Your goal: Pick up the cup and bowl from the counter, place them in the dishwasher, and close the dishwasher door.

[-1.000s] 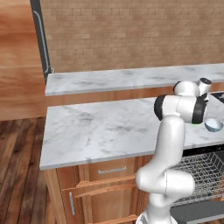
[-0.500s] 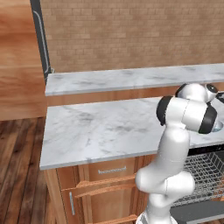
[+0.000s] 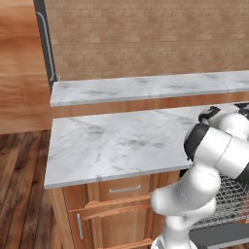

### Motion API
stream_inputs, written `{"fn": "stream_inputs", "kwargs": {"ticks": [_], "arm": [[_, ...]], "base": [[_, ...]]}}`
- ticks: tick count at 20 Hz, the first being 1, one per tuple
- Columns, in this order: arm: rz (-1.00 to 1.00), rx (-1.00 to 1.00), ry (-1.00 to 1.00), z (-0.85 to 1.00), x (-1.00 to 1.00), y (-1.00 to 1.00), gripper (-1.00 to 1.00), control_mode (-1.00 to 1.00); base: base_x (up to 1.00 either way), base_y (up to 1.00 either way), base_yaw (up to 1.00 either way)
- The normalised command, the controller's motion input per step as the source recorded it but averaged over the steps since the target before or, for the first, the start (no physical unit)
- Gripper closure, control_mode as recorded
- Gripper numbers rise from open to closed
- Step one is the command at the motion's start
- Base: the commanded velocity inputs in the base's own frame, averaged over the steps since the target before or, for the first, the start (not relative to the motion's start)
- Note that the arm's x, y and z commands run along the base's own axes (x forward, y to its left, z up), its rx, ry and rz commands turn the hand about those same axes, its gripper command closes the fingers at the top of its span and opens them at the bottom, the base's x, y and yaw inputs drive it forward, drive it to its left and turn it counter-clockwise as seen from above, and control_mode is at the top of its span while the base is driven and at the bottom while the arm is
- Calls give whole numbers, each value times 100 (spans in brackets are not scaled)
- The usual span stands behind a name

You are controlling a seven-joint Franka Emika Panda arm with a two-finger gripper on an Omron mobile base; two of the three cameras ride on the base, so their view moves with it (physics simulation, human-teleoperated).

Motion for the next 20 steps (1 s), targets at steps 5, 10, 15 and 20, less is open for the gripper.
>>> {"fn": "stream_inputs", "kwargs": {"ticks": [5, 10, 15, 20], "arm": [[-7, 13, -8, 8, -62, 3, 100, -100], [-10, 23, -7, 1, -53, 0, 100, -100], [-12, 22, -1, 0, -35, 0, 100, -100], [-16, 21, 0, 0, -29, 0, 100, -100]], "base": [[0, 0, 0], [0, 0, 0], [0, 0, 0], [0, 0, 0]]}}
